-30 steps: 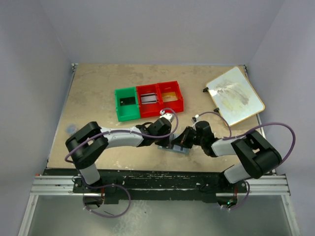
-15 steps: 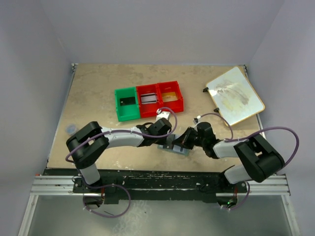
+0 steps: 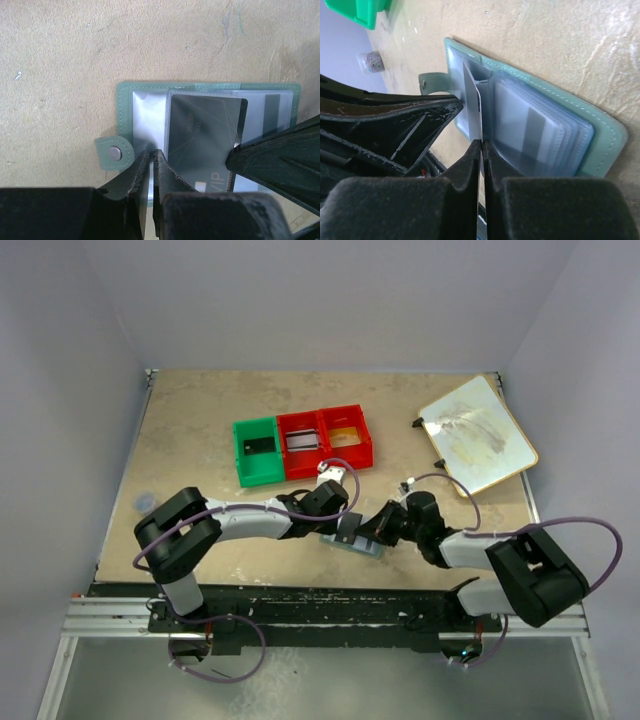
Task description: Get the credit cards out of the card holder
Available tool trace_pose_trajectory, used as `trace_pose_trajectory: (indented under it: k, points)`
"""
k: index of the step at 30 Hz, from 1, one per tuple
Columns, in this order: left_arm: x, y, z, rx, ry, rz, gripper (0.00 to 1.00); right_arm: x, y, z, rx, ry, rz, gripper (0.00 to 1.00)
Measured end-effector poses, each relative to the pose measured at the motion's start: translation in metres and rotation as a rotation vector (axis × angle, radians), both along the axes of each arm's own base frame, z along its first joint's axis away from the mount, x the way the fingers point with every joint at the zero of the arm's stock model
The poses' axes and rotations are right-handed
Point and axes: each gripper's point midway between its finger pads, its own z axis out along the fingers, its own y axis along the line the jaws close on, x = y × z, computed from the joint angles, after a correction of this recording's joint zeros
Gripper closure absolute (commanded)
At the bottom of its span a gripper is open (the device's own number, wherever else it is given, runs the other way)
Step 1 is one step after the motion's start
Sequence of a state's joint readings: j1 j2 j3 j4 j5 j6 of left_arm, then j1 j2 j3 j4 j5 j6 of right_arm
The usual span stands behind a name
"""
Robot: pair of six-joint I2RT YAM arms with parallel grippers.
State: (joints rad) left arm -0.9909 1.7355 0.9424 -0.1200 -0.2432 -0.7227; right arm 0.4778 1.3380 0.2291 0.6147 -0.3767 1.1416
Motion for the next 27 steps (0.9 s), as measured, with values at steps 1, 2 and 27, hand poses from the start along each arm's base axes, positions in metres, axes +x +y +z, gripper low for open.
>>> trace_pose_trajectory:
  k: [1, 2, 27]
  points:
    - [0.0, -0.0002, 0.0001, -0.001, 0.0, 0.0, 0.96, -0.0003, -0.0003, -0.0014, -0.002, 0.005, 0.0, 0.91]
    - [0.0, -0.0002, 0.0001, -0.001, 0.0, 0.0, 0.96, -0.0007, -0.0005, -0.0031, -0.004, 0.011, 0.001, 0.88]
    - [-0.0003, -0.001, 0.0001, -0.006, 0.0, -0.003, 0.97, 0.0007, 0.0062, -0.0002, 0.034, 0.011, 0.019, 0.95]
